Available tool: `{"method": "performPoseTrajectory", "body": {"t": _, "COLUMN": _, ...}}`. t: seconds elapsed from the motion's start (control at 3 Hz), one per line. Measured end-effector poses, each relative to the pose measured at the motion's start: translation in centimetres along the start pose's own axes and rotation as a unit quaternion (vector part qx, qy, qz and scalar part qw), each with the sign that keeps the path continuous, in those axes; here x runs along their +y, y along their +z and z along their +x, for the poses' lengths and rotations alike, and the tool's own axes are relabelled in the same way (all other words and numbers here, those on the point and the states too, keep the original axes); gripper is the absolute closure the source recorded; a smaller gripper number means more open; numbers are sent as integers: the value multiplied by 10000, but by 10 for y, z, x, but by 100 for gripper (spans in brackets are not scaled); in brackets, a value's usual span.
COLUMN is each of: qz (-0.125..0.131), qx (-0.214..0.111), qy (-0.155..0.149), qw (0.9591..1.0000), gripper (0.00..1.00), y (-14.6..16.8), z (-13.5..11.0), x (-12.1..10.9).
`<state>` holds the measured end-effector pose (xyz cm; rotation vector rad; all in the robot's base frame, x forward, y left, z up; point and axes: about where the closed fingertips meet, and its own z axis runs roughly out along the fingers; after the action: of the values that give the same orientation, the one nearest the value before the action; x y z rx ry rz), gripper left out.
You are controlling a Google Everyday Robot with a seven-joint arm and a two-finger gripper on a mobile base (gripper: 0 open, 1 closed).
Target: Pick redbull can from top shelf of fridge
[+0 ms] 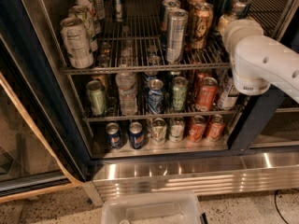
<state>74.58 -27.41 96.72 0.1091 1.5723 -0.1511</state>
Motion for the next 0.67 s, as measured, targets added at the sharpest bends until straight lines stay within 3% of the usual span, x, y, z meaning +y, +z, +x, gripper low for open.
{"method": "performPoseTrajectory", "body": {"t": 0.67, "qz": -535, "qx": 21, "qy": 160, "qw": 9984, "gripper": 100, "y": -39, "z": -25, "x": 4}}
